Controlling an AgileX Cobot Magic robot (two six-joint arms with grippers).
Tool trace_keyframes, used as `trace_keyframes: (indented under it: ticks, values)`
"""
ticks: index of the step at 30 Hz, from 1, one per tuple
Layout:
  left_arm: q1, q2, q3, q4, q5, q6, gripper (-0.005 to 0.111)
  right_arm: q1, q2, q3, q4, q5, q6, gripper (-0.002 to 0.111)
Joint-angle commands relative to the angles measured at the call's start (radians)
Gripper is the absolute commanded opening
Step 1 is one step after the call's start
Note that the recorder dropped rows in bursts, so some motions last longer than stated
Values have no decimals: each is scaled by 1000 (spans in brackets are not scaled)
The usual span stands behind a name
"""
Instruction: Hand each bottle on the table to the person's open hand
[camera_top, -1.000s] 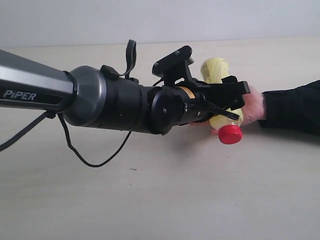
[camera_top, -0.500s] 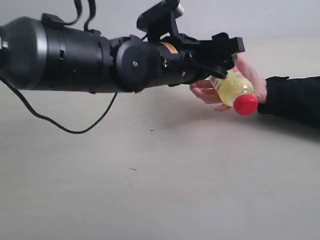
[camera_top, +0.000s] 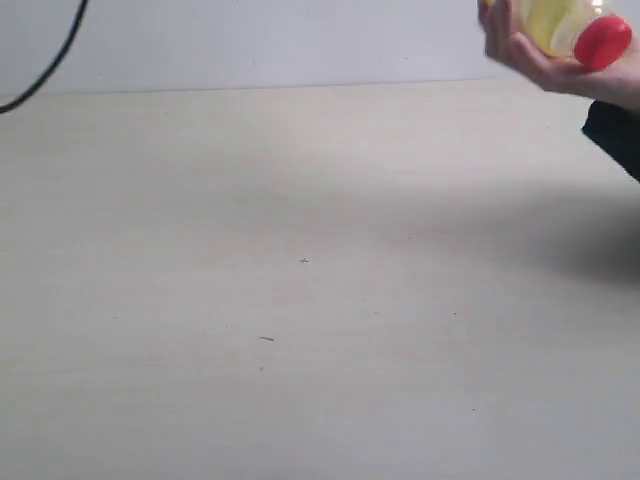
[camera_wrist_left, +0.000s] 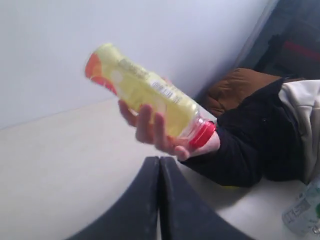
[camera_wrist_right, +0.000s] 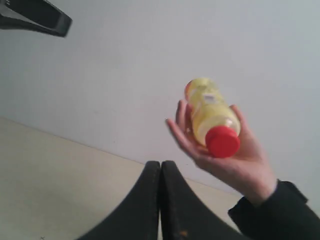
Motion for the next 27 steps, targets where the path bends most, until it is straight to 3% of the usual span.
trace_keyframes:
  ticks: [1, 6, 12, 18, 27]
  values:
    - [-23, -172, 175, 21, -77, 65, 0, -3, -4, 2, -1, -8, 1, 0]
    - [-37, -420, 529, 21, -279, 60, 0, -3, -4, 2, -1, -8, 1, 0]
    - [-37, -687, 765, 17, -267, 34, 0, -3, -4, 2, -1, -8, 1, 0]
    - [-37, -880, 872, 14, -267, 36, 0, -3, -4, 2, -1, -8, 1, 0]
    - [-37, -949, 897, 16, -268, 36, 0, -3, -4, 2, -1, -8, 1, 0]
